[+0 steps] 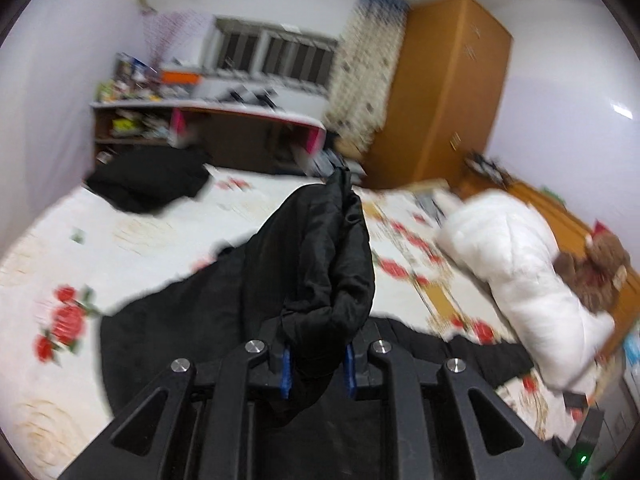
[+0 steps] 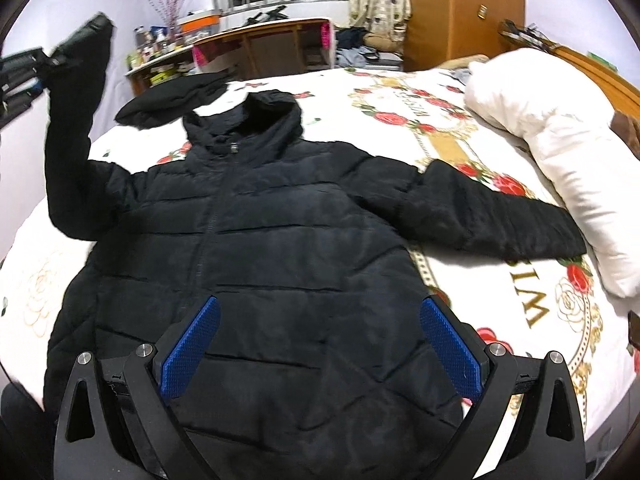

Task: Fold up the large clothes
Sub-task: 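Carry the sleeve across the jacket body with the left gripper and release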

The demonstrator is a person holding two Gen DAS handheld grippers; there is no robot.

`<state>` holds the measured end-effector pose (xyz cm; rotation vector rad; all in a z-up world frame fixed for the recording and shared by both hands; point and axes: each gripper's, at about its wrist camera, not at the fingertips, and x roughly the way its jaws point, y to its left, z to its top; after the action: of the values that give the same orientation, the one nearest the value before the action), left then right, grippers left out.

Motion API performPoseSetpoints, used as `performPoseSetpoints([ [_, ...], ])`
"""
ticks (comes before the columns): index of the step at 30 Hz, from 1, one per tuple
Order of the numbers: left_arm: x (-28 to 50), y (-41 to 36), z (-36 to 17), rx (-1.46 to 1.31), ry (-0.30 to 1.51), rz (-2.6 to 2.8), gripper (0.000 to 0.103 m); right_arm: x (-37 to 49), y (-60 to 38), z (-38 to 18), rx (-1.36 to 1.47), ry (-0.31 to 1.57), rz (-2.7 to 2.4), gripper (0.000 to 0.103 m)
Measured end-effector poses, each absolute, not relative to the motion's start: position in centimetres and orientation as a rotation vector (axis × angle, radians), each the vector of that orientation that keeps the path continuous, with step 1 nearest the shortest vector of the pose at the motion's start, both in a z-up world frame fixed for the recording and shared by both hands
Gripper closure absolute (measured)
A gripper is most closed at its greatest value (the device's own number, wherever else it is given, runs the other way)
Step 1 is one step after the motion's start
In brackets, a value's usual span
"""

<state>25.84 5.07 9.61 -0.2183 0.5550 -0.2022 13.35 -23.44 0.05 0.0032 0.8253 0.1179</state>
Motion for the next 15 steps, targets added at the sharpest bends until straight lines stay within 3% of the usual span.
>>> performPoseSetpoints([
  [8,28.8,-4.3,0.3,-0.177,0.780,-0.325,0.083,14.2,-26.1,-2.1,0.028,0.864,0.073,0.003],
  [11,29.1,-6.2,-3.0,-0.181,0.859,-0.381,0.076,14.5,-26.8,-3.1,0.033,0.884,0.062,0.003],
  [14,29.2,-7.2,-4.9,-0.199,0.934,-0.432,0.054,14.9,-27.3,-3.8,0.040,0.897,0.054,0.003],
  [15,29.0,-7.4,-5.2,-0.211,0.945,-0.452,0.039,15.0,-27.4,-4.0,0.043,0.900,0.052,0.003],
])
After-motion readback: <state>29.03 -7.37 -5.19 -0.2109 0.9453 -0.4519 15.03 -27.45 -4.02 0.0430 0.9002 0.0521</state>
